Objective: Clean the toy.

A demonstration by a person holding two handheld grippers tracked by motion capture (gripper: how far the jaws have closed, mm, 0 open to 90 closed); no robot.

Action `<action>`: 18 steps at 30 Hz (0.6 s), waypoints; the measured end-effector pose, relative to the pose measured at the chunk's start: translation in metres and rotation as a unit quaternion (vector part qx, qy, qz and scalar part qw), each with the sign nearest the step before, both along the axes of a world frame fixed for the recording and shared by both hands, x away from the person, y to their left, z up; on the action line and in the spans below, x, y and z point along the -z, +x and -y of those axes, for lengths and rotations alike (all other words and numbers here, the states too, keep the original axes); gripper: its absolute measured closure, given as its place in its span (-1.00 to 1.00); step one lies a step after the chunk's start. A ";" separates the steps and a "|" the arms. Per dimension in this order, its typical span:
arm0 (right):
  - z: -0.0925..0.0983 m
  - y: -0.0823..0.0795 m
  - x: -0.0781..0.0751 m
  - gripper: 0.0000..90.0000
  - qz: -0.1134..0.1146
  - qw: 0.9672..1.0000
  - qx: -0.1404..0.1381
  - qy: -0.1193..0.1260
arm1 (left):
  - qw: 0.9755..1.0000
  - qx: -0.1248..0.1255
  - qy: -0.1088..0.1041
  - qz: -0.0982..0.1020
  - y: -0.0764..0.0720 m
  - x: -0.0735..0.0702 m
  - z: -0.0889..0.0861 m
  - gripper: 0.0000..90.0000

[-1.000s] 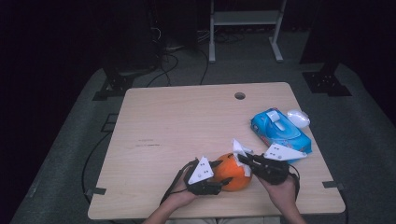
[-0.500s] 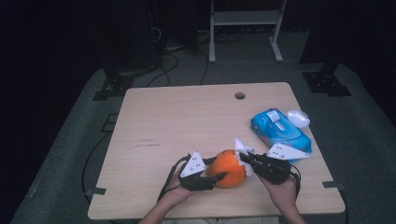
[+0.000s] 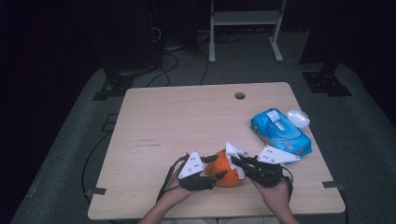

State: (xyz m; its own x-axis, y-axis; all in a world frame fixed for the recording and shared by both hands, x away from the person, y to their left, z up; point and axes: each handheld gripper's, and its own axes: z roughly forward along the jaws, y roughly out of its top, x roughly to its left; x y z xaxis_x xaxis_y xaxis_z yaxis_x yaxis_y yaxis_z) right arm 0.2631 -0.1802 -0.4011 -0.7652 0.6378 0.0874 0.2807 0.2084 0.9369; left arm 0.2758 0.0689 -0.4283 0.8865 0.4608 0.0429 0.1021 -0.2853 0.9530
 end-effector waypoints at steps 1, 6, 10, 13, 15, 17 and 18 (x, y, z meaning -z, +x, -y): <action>-0.004 -0.001 0.000 0.85 0.001 1.000 -0.013 0.001 | 1.000 -0.002 0.004 -0.002 0.001 0.002 0.003 -0.39; -0.010 0.000 0.000 0.85 0.006 1.000 -0.021 -0.012 | 1.000 0.009 0.030 0.002 0.002 0.013 0.008 -0.30; 0.016 0.013 0.008 0.85 -0.013 0.999 0.034 0.001 | 0.999 0.007 0.030 -0.010 0.002 0.009 0.004 -0.15; 0.026 0.017 0.015 0.85 -0.037 0.998 0.048 0.020 | 1.000 0.006 0.020 -0.021 0.002 0.007 0.001 -0.12; 0.019 0.012 0.011 0.86 -0.025 0.999 0.040 0.022 | 1.000 0.004 0.017 -0.025 0.003 0.004 -0.001 -0.10; 0.011 0.006 0.005 0.86 -0.011 0.999 0.016 0.030 | 1.000 0.002 0.015 -0.025 0.002 0.001 -0.003 -0.08; 0.007 0.004 0.003 0.86 -0.007 0.999 0.007 0.033 | 1.000 0.003 0.011 -0.025 0.002 -0.001 -0.005 -0.07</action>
State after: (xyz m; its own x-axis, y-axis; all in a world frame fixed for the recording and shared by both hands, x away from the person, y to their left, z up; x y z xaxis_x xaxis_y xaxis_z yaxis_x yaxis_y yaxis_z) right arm 0.2671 -0.1877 -0.4036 -0.7547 0.6406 0.1414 0.2970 0.1415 0.9443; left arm 0.2777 0.0735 -0.4270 0.8904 0.4552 0.0082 0.1485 -0.3075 0.9399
